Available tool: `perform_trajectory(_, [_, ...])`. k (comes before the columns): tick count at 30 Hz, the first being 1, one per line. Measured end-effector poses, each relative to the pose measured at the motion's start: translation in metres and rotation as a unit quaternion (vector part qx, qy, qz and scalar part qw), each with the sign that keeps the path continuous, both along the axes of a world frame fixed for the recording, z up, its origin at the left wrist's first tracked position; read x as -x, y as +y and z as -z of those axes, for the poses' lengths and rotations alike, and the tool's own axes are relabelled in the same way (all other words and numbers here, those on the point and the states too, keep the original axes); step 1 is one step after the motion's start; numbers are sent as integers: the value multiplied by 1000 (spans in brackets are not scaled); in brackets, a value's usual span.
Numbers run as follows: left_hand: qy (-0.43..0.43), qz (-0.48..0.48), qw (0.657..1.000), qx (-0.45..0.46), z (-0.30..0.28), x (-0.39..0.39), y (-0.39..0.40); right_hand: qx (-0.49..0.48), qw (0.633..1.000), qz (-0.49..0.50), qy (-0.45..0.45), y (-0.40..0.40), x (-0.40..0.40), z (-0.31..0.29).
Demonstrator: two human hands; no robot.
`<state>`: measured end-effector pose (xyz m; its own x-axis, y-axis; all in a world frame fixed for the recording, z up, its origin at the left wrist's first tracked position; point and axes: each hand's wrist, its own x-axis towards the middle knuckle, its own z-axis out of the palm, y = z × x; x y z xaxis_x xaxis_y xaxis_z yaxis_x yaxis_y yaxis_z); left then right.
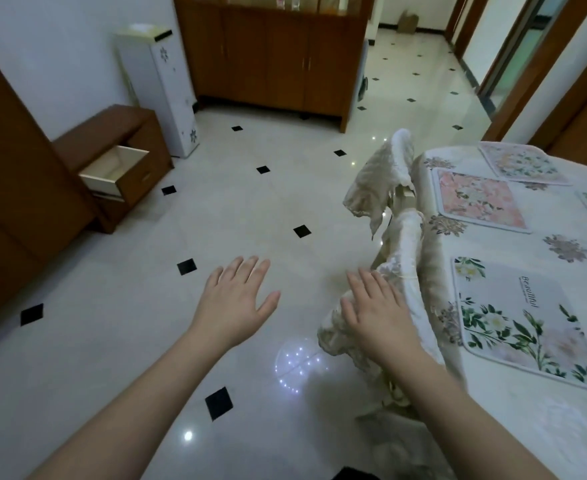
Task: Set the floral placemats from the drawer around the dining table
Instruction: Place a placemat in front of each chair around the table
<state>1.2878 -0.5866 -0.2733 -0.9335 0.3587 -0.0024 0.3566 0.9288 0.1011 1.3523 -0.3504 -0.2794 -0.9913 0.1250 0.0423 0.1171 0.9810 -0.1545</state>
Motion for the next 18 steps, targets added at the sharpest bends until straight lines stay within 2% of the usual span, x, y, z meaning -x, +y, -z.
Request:
perform_trajectory(5, [0,-16,1000,-11,5,2,-24,-26,999,-29,16,-26,15,3])
perform_trajectory(10, [7,-25,1000,-14,7,31,-35,-13,999,-27,12,-43,48,5])
perform_trajectory(18, [14,19,1000,20,9,91,12,-6,999,-15,29,-27,102,16])
